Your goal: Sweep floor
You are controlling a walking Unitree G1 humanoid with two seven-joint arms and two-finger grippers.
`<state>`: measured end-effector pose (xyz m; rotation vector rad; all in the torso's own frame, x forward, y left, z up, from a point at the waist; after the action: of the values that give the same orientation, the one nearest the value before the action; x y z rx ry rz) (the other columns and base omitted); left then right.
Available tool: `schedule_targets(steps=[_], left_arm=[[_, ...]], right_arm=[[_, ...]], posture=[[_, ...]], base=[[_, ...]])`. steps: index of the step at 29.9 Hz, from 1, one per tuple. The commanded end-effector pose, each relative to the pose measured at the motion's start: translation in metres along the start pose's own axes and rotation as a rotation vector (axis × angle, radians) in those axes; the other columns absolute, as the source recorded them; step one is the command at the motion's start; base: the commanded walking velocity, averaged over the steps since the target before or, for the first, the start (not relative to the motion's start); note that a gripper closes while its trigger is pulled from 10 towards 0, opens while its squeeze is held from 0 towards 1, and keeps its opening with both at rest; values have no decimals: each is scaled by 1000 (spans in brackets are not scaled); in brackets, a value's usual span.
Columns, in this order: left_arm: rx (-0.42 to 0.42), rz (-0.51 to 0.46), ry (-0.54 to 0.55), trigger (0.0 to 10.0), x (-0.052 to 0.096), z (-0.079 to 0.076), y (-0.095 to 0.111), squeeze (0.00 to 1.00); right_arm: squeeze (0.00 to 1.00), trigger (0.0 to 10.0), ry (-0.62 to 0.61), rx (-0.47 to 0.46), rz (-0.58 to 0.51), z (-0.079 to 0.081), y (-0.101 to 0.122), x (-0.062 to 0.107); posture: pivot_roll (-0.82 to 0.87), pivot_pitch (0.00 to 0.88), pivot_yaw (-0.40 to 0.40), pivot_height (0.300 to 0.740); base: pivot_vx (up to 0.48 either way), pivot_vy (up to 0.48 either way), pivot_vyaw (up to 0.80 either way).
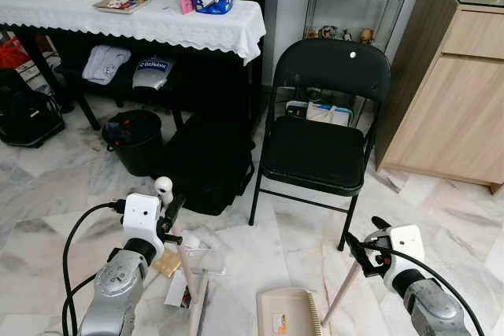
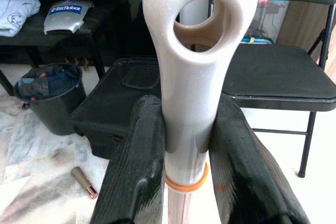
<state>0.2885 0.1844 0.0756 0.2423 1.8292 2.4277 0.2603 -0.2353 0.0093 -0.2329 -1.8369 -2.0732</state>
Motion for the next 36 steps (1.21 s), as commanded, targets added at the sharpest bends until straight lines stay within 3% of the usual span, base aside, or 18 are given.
schedule_targets(steps=[1, 36], left_arm=[[-19, -13, 2, 10000, 0, 1, 4, 0], [-12, -9, -19, 10000, -1, -2, 4, 0]], right_arm=[[0, 0, 13, 9, 7, 2, -1, -1], [0, 0, 33, 15, 6, 7, -3, -2]], posture=[[12, 0, -1, 740], [12, 0, -2, 740]], base=[[0, 0, 0], [0, 0, 0]])
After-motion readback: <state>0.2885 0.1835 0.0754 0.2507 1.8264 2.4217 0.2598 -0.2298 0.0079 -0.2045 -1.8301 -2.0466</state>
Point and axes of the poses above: a point about 5 cm out from each wrist's last joint towards the gripper, its own x axis pointing back from the gripper into the wrist, its own y axis along the axis of the wrist's last joint, z = x × y, the point moved 2 cm from there along -x, pointing out of the wrist towards the gripper, and after that the axes turned 12 degrees about -x, right-handed, at the moved point
